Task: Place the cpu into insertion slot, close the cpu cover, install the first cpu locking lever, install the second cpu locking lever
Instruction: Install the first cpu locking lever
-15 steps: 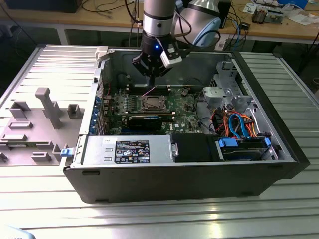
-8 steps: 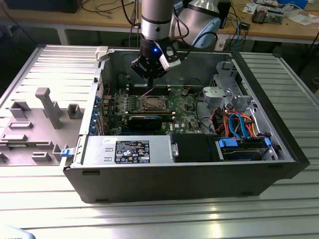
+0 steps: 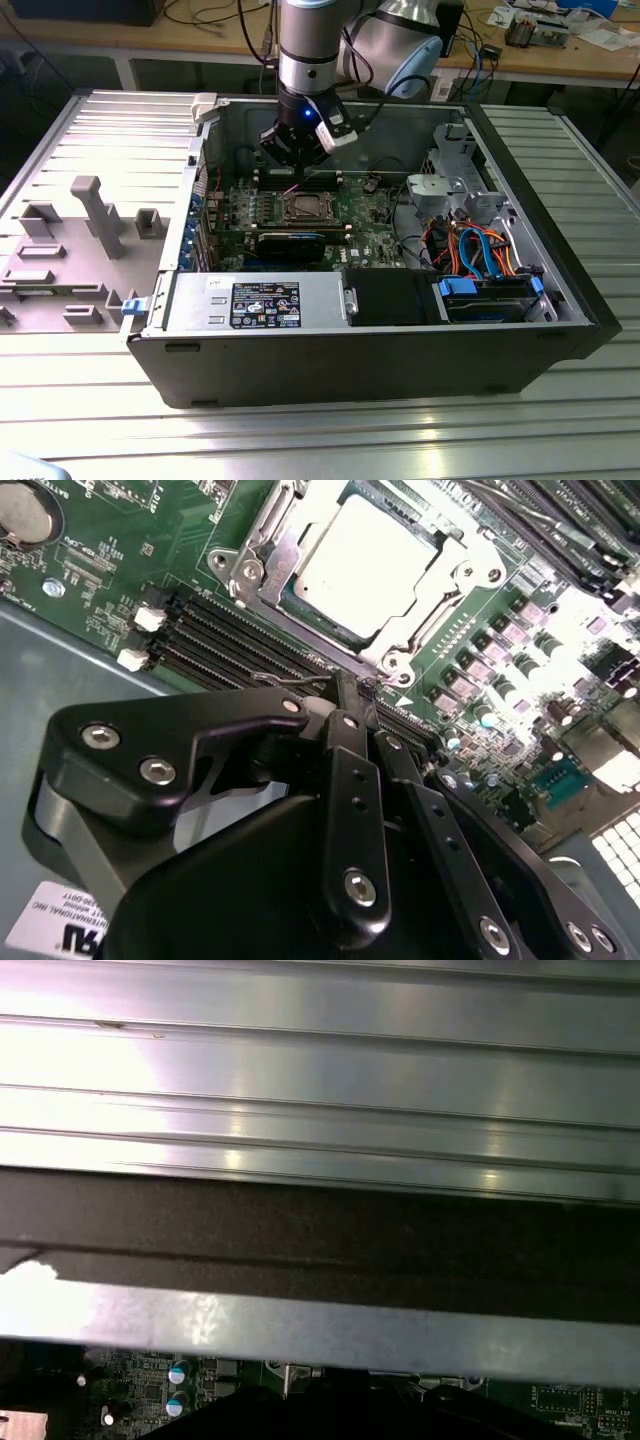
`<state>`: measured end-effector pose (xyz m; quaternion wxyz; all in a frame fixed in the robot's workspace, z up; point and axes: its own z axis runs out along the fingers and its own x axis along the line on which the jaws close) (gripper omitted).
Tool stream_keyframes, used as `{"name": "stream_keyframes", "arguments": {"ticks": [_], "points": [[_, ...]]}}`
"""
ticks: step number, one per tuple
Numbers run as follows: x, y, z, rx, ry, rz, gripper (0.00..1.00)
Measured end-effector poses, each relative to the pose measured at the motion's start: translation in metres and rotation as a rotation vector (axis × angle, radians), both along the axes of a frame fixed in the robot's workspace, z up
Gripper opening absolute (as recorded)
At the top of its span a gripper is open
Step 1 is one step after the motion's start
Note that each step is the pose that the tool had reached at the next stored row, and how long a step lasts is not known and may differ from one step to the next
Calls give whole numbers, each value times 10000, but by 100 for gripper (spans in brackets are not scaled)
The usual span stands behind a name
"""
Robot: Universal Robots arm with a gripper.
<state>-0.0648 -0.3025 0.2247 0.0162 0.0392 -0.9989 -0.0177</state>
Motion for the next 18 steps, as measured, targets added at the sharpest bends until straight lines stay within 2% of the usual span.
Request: {"name": "stream_keyframes", "arguments": {"ticks": [9,18], "points": [[0,41,-43,2,1,106,11],[159,41,-119,1,5,170,11]]}}
